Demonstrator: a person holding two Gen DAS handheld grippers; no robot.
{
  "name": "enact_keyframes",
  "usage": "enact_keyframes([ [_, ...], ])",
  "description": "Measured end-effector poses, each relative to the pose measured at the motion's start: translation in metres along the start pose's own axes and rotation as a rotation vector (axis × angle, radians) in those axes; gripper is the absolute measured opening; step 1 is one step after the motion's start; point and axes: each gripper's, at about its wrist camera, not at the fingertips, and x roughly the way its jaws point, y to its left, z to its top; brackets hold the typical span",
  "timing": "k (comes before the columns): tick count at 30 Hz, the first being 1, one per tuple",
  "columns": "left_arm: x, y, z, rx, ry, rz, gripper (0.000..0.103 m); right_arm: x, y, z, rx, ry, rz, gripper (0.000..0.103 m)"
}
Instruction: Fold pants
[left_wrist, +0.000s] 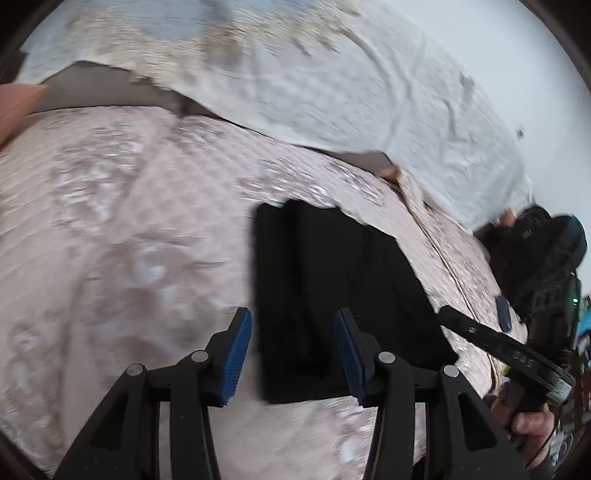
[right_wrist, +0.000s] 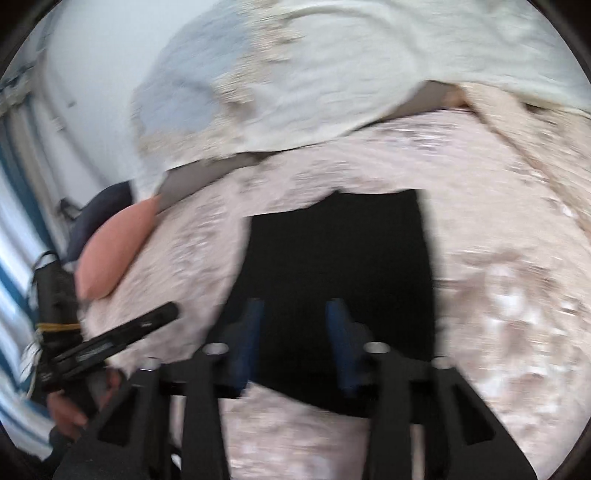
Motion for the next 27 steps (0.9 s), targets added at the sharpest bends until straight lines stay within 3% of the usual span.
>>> enact_keyframes([
  [3,0.010,-0.023,0.001,0.041,0.014,-0.034,0.049,0.003,-0.018,-0.006,0.026,0.013,-0.051,0.023],
  [5,0.010,-0.034,0.003,0.061,0.006,-0.065,0.049,0.021,-0.018,-0.015,-0.004,0.099,-0.064,0.023],
  [7,0.012,-0.042,0.007,0.080,0.002,-0.069,0.049,0.017,-0.014,-0.017,-0.045,0.078,-0.068,0.023],
  [10,0.019,-0.045,0.014,0.096,0.002,-0.046,0.049,0.012,-0.016,-0.007,-0.024,0.055,-0.018,0.023],
  [12,0.030,-0.045,0.017,0.119,0.023,-0.014,0.049,0.010,-0.020,0.001,-0.024,0.029,-0.051,0.023],
  [15,0.041,-0.043,0.010,0.137,0.063,0.005,0.049,0.022,-0.025,0.008,-0.029,0.075,-0.073,0.023],
  [19,0.037,-0.045,-0.009,0.213,0.042,0.057,0.049,0.025,-0.016,-0.006,-0.145,0.101,-0.118,0.023],
  [27,0.029,-0.040,-0.003,0.180,0.040,0.094,0.049,0.009,-0.012,-0.011,-0.154,0.062,-0.146,0.023],
])
